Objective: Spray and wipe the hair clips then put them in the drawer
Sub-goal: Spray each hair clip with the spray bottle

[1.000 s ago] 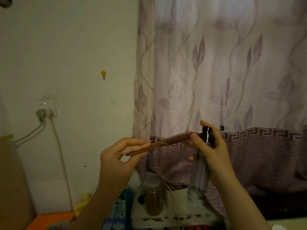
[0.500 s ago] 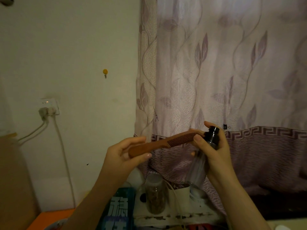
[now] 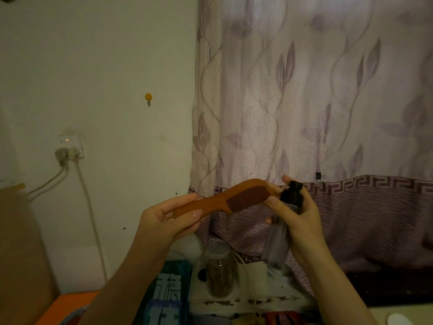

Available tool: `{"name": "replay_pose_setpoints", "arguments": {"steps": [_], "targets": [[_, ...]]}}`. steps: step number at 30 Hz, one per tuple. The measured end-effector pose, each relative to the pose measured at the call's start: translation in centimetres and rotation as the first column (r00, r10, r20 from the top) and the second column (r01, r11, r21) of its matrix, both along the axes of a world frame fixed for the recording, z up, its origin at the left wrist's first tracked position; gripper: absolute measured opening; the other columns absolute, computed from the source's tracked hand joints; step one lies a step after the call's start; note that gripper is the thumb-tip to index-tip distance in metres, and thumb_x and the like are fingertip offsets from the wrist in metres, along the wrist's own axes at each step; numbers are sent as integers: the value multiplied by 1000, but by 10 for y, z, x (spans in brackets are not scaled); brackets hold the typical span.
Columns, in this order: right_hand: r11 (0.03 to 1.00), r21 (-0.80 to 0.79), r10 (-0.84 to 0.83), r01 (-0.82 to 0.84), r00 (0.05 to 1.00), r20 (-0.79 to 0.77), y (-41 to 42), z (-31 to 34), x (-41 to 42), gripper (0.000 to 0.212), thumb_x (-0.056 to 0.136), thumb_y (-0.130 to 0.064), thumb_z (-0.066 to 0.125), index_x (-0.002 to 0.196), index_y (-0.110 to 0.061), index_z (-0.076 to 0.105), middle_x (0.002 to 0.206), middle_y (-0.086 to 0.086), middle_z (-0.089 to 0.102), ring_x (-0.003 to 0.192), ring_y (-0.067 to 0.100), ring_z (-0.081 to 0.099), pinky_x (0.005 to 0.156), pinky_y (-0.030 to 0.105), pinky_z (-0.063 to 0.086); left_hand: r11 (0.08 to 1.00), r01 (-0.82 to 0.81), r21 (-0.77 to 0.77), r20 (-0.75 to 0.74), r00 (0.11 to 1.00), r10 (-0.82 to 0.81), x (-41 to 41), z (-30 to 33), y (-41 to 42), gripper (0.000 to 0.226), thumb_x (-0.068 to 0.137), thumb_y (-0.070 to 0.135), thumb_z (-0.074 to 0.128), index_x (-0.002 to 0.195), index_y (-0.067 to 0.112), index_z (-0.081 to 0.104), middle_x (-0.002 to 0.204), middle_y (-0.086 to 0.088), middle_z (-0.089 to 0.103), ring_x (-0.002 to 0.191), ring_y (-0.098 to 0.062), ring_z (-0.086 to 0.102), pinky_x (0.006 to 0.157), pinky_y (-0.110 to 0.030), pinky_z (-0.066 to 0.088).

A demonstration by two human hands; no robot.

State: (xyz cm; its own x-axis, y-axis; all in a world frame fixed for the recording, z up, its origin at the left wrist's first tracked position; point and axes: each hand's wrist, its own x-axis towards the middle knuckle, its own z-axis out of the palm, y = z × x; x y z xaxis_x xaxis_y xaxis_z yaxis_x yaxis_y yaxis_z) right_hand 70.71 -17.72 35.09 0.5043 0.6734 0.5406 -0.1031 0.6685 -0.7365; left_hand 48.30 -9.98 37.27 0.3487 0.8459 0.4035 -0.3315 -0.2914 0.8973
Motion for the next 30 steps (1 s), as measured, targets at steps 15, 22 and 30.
{"name": "replay_pose_setpoints", "arguments": {"steps": [15, 22, 30], "targets": [[1000, 25, -21, 18, 990, 137, -2, -6, 1, 43, 71, -31, 72, 113, -33, 62, 98, -4, 72, 72, 22, 70, 68, 32, 58, 885, -293, 362, 20, 951, 307, -1, 1, -19, 40, 70, -7, 73, 98, 22, 69, 93, 14, 73, 85, -8, 71, 77, -32, 59], [997, 33, -73, 67, 977, 201, -3, -9, 0, 74, 72, -30, 77, 133, -50, 40, 90, 8, 60, 67, 20, 63, 63, 31, 56, 823, -352, 446, 46, 927, 371, 2, 7, -22, 40, 71, -3, 75, 100, 24, 69, 96, 11, 71, 87, -10, 70, 76, -32, 59], [995, 100, -31, 3, 959, 282, -2, -8, -5, 55, 79, -14, 69, 114, -48, 41, 90, -2, 65, 76, 25, 66, 71, 32, 57, 779, -390, 490, 51, 905, 422, 5, 10, -25, 41, 71, -1, 76, 96, 31, 68, 96, 7, 71, 86, -9, 70, 78, -30, 58]]}}
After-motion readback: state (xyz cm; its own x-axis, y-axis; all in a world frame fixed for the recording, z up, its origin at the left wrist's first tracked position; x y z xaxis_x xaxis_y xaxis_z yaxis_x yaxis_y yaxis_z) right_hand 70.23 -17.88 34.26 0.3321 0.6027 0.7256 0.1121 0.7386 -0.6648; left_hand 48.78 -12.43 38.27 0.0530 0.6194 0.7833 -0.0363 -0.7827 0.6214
